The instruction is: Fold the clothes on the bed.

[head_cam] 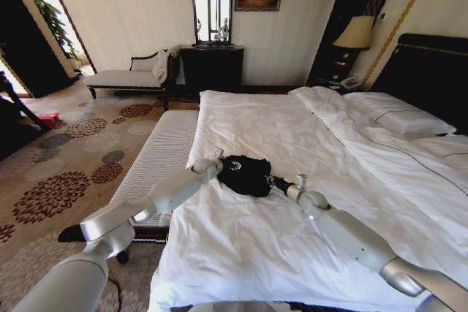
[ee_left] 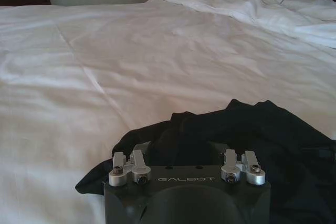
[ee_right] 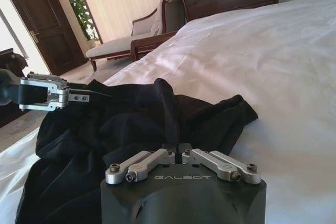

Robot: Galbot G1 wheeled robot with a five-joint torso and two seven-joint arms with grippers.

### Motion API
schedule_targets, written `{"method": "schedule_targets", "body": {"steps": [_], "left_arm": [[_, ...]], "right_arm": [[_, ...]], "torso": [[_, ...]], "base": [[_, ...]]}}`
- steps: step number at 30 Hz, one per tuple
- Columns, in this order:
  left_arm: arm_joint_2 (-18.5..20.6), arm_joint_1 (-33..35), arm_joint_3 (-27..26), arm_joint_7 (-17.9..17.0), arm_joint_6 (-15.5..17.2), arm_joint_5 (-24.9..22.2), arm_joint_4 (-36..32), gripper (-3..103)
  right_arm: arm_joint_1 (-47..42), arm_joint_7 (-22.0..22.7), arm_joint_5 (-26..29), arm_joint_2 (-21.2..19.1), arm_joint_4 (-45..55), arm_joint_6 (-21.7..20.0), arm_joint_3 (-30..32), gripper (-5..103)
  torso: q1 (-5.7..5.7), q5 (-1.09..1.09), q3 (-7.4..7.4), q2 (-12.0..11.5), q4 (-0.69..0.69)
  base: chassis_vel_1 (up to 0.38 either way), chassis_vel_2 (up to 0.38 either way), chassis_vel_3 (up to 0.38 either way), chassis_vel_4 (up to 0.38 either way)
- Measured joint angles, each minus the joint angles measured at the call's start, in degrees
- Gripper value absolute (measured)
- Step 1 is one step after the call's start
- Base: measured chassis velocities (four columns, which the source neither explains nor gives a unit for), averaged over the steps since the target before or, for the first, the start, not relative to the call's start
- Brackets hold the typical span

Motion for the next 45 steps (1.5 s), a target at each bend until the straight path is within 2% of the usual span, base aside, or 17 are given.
{"method": "schedule_targets", "body": {"steps": [1,2,3,4,6,9,11,16,33,40,45], "left_arm": [[0.3,0.0,0.06,-0.09,0.08,-0.06,-0.2,61],[0.45,0.0,0.08,-0.16,0.14,-0.09,-0.29,61],[0.66,0.02,0.14,-0.26,0.22,-0.13,-0.35,50],[0.79,0.05,0.21,-0.29,0.28,-0.14,-0.37,44],[1.0,0.08,0.28,-0.29,0.34,-0.16,-0.43,44],[1.44,0.12,0.32,-0.3,0.37,-0.16,-0.48,28],[1.52,0.12,0.32,-0.3,0.38,-0.16,-0.44,28],[1.61,0.12,0.38,-0.49,0.36,-0.15,0.07,2],[4.16,1.4,-3.54,-2.02,1.4,-0.58,-4.71,1],[7.28,1.84,-6.82,-3.79,2.2,-0.13,-12.59,1],[8.92,0.83,-9.01,-5.79,2.5,-0.45,-19.04,1]], "right_arm": [[0.0,-0.01,-0.01,0.0,0.0,0.01,0.04,1],[0.02,-0.01,-0.01,0.0,-0.02,0.02,0.04,1],[0.09,-0.03,-0.01,0.02,-0.05,0.02,0.04,1],[0.13,-0.05,-0.01,0.03,-0.06,0.02,0.04,1],[0.18,-0.06,-0.01,0.04,-0.07,0.02,0.03,1],[0.16,-0.06,0.0,0.04,-0.01,0.04,0.02,1],[0.11,-0.07,0.01,0.03,0.05,0.05,0.02,1],[0.18,-0.07,0.16,-0.09,0.39,0.07,0.02,1],[-1.48,0.08,-0.54,-0.82,2.76,0.85,2.55,1],[-5.32,0.5,-2.91,-2.38,6.91,2.24,9.97,1],[-11.08,0.66,-4.58,-6.12,11.82,2.98,18.82,1]], "torso": [[0.0,0.0,0.0,0.0,0.01],[0.0,0.0,0.0,0.0,0.01],[0.0,0.0,0.0,0.0,0.02],[0.0,0.0,0.0,0.0,0.02],[0.0,-0.01,0.0,0.0,0.01],[0.0,-0.01,0.0,0.0,0.01],[0.0,0.0,0.0,0.0,0.01],[0.0,-0.01,0.0,0.0,0.01],[0.0,-0.01,0.0,0.0,0.01],[0.0,0.0,0.0,0.0,0.03],[0.0,0.01,0.0,0.0,-0.01]], "base": [[0.0,0.0,0.0,0.0],[0.0,0.0,0.0,0.0],[0.0,0.0,0.0,0.0],[0.0,0.0,0.0,0.0],[0.0,0.0,0.0,0.0],[0.0,0.0,0.0,0.0],[0.0,0.0,0.0,0.0],[0.0,0.0,0.0,0.0],[0.0,0.0,0.0,0.0],[0.0,0.0,0.0,0.0],[0.0,0.0,0.0,0.0]]}}
